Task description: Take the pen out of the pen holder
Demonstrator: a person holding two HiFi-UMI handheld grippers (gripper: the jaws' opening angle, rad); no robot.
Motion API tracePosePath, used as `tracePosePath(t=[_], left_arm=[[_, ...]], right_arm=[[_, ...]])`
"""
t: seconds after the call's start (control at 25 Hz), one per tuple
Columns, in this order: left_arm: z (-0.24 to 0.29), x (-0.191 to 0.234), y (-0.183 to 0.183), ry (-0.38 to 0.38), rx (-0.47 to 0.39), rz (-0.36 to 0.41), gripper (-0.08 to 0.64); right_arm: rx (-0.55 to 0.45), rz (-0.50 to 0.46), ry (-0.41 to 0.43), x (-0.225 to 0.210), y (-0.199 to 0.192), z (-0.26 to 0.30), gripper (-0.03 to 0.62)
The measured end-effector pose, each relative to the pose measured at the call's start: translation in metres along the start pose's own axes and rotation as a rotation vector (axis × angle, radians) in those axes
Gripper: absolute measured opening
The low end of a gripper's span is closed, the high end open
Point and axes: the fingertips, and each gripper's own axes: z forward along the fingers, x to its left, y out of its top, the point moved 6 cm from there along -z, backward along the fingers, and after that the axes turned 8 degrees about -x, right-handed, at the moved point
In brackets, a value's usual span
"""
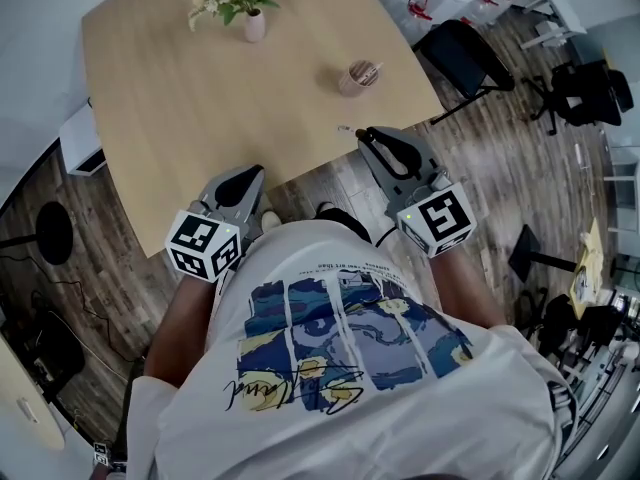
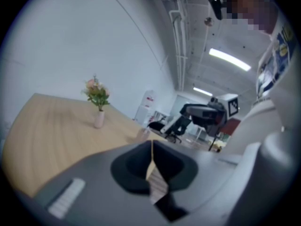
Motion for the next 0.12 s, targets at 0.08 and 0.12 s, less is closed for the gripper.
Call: tracePosePath(t=[0.08, 0.12], left_arm=[[0.0011, 0.0039, -0.0009, 0.008, 0.003, -0.001, 0.014], [0.0018, 0.0057, -0.0011, 0.012, 0.003, -0.002, 0.014]], right_arm=[[0.003, 0.000, -0.001, -0.0037, -0.0018, 0.0019, 0.058], [0.005, -0.001, -0.002, -0.0056, -0.0028, 0.0027, 0.059]])
